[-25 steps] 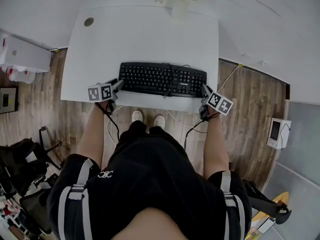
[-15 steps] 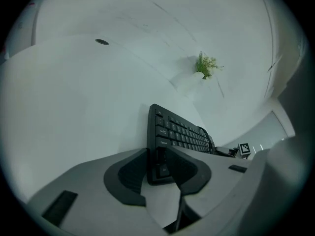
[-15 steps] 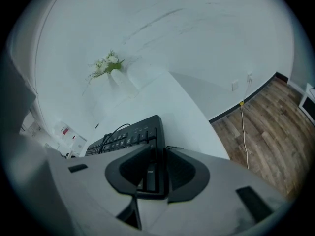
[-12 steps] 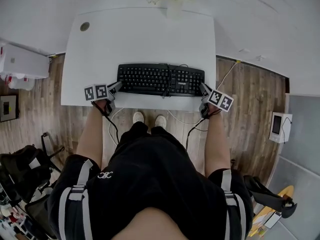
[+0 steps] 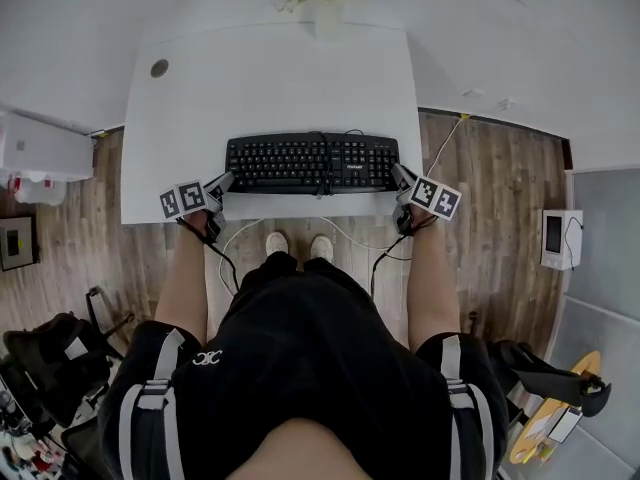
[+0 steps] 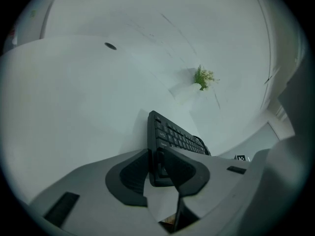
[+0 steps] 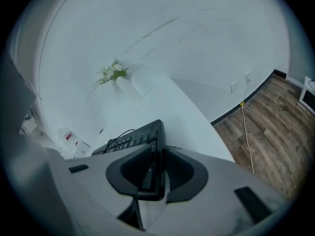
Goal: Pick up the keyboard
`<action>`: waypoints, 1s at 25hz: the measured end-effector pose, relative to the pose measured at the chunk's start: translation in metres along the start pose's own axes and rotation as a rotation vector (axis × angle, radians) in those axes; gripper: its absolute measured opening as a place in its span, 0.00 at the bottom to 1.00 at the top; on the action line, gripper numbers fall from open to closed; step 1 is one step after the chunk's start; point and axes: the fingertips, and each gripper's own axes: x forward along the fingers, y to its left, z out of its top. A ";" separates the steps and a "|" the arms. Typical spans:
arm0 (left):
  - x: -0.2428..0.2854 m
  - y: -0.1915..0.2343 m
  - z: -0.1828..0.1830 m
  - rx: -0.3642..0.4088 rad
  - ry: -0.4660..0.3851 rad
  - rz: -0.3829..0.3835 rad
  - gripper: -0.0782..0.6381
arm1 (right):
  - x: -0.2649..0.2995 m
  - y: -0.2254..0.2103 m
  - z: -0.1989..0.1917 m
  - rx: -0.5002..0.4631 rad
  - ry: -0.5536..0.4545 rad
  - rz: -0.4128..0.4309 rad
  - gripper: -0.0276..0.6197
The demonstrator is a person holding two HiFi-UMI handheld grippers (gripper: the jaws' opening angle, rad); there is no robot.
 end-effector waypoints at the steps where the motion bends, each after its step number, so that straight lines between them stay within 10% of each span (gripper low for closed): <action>1: -0.002 -0.002 0.001 0.006 -0.004 -0.005 0.26 | -0.003 0.002 0.001 0.001 -0.006 0.005 0.18; 25: -0.111 -0.138 0.124 0.368 -0.379 -0.192 0.26 | -0.106 0.123 0.125 -0.175 -0.397 0.181 0.18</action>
